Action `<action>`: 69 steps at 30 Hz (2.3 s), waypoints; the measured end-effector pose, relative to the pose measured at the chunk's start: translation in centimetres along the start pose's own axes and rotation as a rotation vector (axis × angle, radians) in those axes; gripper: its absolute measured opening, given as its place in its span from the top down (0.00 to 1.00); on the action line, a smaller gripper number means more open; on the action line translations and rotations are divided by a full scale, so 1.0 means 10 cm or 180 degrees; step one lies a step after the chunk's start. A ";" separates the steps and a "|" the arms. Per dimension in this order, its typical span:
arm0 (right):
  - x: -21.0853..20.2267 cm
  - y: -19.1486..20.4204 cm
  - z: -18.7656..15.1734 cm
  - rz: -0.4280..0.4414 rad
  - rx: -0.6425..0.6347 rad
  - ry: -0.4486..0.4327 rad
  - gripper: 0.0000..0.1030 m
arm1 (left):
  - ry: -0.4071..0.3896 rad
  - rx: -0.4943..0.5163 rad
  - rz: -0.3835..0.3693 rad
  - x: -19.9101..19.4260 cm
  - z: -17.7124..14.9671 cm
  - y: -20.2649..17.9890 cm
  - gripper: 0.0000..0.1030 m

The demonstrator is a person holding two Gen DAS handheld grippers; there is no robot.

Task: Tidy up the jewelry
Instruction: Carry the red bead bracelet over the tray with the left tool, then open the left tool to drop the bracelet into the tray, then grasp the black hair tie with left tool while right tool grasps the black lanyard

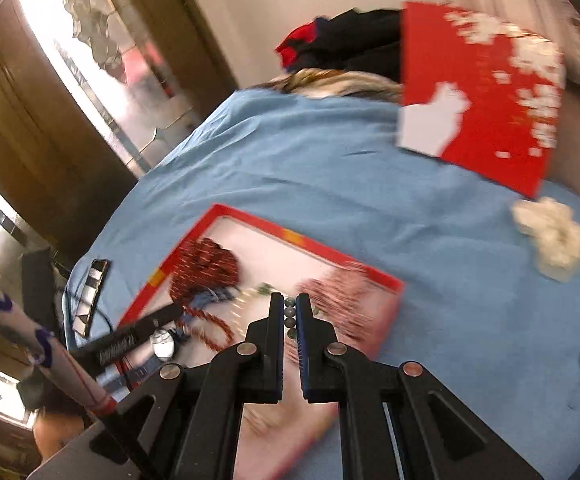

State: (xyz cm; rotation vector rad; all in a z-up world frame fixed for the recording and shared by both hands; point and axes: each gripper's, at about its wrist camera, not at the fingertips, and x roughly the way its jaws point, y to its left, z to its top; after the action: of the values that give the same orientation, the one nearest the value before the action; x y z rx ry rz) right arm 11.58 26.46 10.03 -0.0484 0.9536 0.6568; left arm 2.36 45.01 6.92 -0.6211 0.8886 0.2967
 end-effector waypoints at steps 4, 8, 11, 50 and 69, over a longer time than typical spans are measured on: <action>0.38 0.25 0.14 0.0084 -0.0005 0.0105 0.94 | -0.0198 -0.0160 -0.0042 -0.21 0.03 0.18 0.93; 0.69 0.34 0.29 0.0163 0.0107 0.0143 0.93 | -0.0325 -0.0247 -0.0021 -0.32 0.04 0.29 0.92; 0.90 0.28 0.30 -0.0049 0.0109 0.0254 0.92 | -0.0276 -0.0213 0.0005 -0.28 0.03 0.30 0.91; -0.80 -3.08 -0.84 -0.1430 0.1136 0.0009 0.66 | 0.0362 0.1619 -0.0477 0.27 -1.52 -1.89 0.65; -1.29 -2.28 -1.43 -0.0268 0.0801 0.0100 0.54 | 0.0492 0.1485 -0.0415 0.39 -1.43 -1.85 0.64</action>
State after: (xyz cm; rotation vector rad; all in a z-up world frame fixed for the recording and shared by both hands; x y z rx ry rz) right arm 8.09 -2.86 5.93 0.1238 1.0525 0.4561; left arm 4.68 21.63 4.08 -0.2676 1.0183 -0.0801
